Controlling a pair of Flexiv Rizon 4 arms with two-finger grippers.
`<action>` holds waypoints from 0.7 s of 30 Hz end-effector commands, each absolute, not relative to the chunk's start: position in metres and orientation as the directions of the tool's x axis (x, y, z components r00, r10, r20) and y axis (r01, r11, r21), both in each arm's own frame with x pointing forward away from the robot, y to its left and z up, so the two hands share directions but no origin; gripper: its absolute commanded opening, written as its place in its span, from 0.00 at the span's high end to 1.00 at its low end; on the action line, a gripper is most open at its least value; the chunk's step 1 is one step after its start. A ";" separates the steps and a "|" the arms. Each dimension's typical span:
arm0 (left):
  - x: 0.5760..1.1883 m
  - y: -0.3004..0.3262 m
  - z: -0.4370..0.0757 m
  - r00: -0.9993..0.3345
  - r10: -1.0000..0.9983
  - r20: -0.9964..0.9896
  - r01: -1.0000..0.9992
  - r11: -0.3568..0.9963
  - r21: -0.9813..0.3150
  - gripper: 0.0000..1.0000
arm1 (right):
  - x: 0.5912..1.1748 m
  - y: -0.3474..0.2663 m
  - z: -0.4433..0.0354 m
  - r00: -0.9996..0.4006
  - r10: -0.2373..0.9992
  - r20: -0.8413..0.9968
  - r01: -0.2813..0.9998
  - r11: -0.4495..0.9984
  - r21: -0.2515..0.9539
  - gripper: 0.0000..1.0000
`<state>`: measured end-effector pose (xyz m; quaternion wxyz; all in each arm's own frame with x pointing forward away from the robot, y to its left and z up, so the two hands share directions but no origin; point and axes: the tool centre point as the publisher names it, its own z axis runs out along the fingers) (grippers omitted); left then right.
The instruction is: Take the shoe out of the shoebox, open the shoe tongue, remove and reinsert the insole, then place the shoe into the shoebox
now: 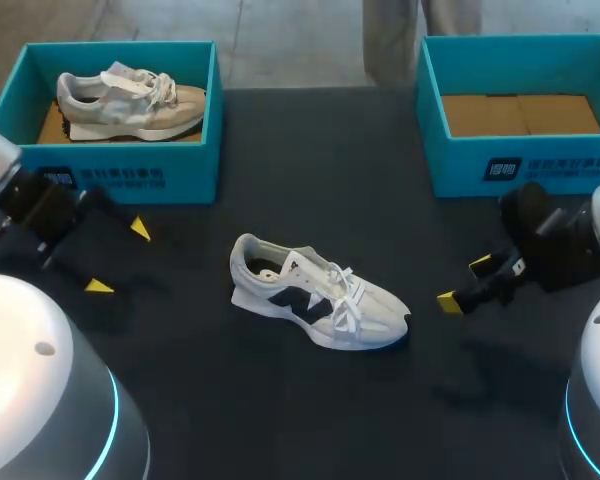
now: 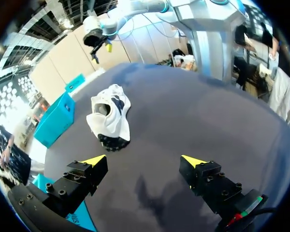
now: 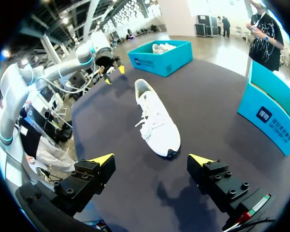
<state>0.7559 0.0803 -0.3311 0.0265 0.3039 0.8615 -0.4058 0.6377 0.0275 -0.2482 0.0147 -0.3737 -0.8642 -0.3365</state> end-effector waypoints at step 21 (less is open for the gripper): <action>0.760 0.093 -0.376 -0.994 0.064 -0.084 0.102 0.380 -0.919 0.00 | 0.636 0.027 -0.248 -0.721 0.635 0.276 0.654 0.494 0.573 0.00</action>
